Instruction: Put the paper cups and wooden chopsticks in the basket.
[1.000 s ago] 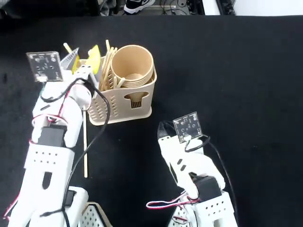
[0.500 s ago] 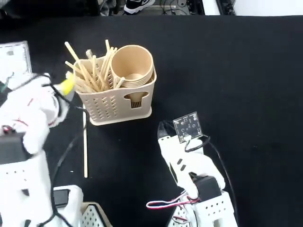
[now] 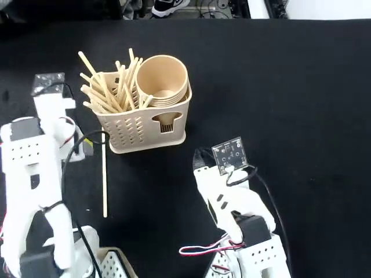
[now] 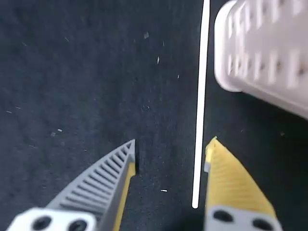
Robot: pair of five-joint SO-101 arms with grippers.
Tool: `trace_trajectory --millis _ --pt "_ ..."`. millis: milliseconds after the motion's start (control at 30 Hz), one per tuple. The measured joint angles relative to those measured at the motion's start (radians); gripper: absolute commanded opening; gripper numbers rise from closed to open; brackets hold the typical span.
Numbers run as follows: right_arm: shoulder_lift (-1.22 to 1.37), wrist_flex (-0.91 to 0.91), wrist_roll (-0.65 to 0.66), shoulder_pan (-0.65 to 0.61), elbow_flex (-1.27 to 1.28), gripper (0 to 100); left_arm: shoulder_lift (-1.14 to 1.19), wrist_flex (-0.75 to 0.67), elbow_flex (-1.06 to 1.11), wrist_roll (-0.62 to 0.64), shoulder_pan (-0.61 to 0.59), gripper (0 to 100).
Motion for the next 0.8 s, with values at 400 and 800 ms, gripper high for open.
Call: trace_trajectory --millis 400,800 --pt "0.0 0.0 0.0 0.0 0.0 2.3 0.012 -0.43 0.397 0.218 0.147 23" --pt "0.0 0.0 0.0 0.0 0.0 2.3 0.012 -0.569 0.551 0.282 0.147 3"
